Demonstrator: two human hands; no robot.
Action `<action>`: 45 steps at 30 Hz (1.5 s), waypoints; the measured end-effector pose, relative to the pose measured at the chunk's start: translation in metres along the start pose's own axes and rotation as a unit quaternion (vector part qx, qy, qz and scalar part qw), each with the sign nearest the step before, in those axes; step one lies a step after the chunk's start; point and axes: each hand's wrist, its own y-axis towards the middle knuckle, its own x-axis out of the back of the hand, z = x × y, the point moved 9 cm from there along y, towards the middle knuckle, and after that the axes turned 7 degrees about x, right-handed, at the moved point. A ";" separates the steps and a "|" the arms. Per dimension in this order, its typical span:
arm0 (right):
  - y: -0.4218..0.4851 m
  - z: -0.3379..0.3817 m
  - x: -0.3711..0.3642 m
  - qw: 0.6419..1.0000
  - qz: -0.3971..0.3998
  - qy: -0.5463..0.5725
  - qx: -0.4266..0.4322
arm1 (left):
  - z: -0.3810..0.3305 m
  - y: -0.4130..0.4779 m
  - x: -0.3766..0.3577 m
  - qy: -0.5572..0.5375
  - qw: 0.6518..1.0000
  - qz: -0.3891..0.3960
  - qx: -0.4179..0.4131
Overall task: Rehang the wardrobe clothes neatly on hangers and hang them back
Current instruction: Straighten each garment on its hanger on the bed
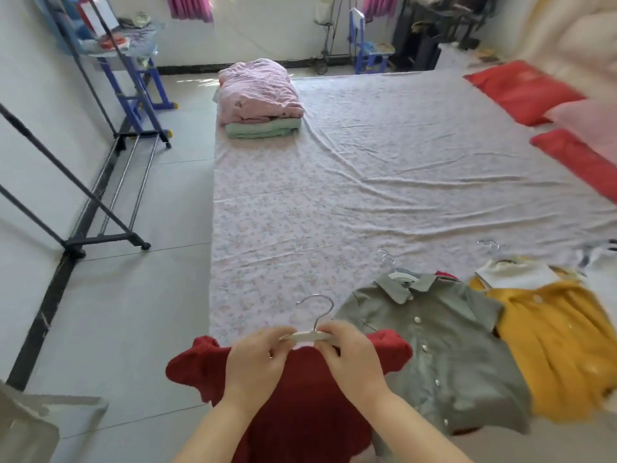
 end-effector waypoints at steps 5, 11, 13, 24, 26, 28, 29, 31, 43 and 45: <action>-0.074 0.016 0.056 0.984 -0.142 -0.112 0.013 | -0.038 -0.038 -0.005 -0.031 0.998 0.022 -0.057; -0.159 0.017 0.116 0.954 -0.217 -0.205 0.000 | -0.091 -0.091 -0.047 -0.041 0.988 0.089 -0.121; -0.186 0.010 0.135 0.947 -0.230 -0.223 -0.010 | -0.109 -0.111 -0.067 -0.034 0.982 0.117 -0.144; -0.322 -0.067 0.263 0.908 -0.287 -0.299 -0.057 | -0.218 -0.233 -0.195 -0.026 0.941 0.217 -0.258; -0.347 -0.086 0.293 0.903 -0.295 -0.308 -0.048 | -0.241 -0.257 -0.222 -0.026 0.940 0.222 -0.257; -0.370 -0.106 0.323 0.903 -0.297 -0.307 -0.046 | -0.263 -0.280 -0.249 -0.034 0.941 0.226 -0.249; -0.379 -0.116 0.338 0.903 -0.295 -0.308 -0.043 | -0.274 -0.290 -0.262 -0.037 0.942 0.226 -0.246; -0.394 -0.133 0.366 0.905 -0.290 -0.310 -0.032 | -0.297 -0.306 -0.287 -0.039 0.943 0.228 -0.240; -0.380 -0.249 0.485 0.921 -0.255 -0.294 -0.006 | -0.396 -0.309 -0.407 -0.035 0.944 0.246 -0.216; -0.365 -0.271 0.501 0.922 -0.249 -0.298 -0.002 | -0.411 -0.296 -0.429 -0.043 0.945 0.247 -0.211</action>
